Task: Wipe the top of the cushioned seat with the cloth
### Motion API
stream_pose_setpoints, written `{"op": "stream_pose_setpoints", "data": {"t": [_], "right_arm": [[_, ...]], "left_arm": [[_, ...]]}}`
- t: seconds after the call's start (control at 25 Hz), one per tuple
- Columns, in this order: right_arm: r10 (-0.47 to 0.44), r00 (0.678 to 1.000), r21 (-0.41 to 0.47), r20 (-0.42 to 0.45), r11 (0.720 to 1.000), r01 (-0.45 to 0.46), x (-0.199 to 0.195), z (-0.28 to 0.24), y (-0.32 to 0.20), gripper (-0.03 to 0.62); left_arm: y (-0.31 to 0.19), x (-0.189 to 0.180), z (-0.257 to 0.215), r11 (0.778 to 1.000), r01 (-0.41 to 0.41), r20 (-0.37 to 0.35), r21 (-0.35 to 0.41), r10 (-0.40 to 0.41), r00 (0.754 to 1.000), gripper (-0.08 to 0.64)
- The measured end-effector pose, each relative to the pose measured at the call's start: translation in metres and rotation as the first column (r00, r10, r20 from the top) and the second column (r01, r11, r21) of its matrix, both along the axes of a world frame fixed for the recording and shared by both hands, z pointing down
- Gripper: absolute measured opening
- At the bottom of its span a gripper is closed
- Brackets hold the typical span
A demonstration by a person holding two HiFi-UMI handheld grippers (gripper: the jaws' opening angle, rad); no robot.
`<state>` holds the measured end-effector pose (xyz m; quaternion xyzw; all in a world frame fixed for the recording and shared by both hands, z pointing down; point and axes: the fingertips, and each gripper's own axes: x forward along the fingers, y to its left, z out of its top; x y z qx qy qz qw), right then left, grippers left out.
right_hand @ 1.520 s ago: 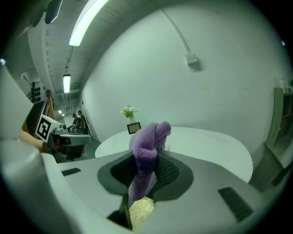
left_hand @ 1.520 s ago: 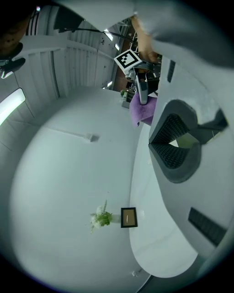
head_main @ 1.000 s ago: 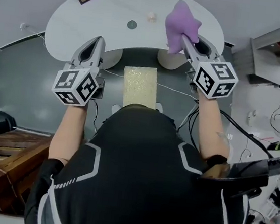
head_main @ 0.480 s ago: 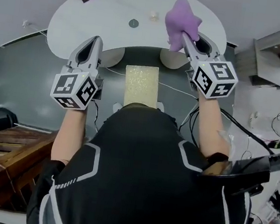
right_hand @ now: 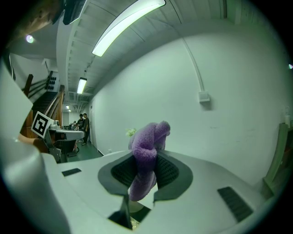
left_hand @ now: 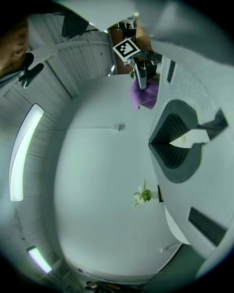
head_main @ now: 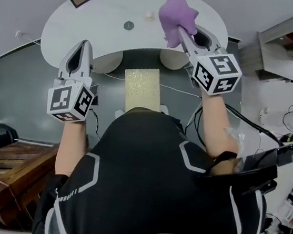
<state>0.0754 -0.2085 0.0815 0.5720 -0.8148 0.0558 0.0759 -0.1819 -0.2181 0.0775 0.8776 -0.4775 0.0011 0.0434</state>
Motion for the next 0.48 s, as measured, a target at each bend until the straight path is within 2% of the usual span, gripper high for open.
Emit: {"op": "stream_pose_setpoints", "data": {"t": [0.48], "right_arm": [[0.02,1.0,0.005,0.023,1.0,-0.02,0.0078,-0.0021,-0.0016,0.092]], "left_arm": [[-0.0014,0.0034,-0.0026,1.0,-0.002,-0.038,-0.013,0.001,0.999,0.003]]}}
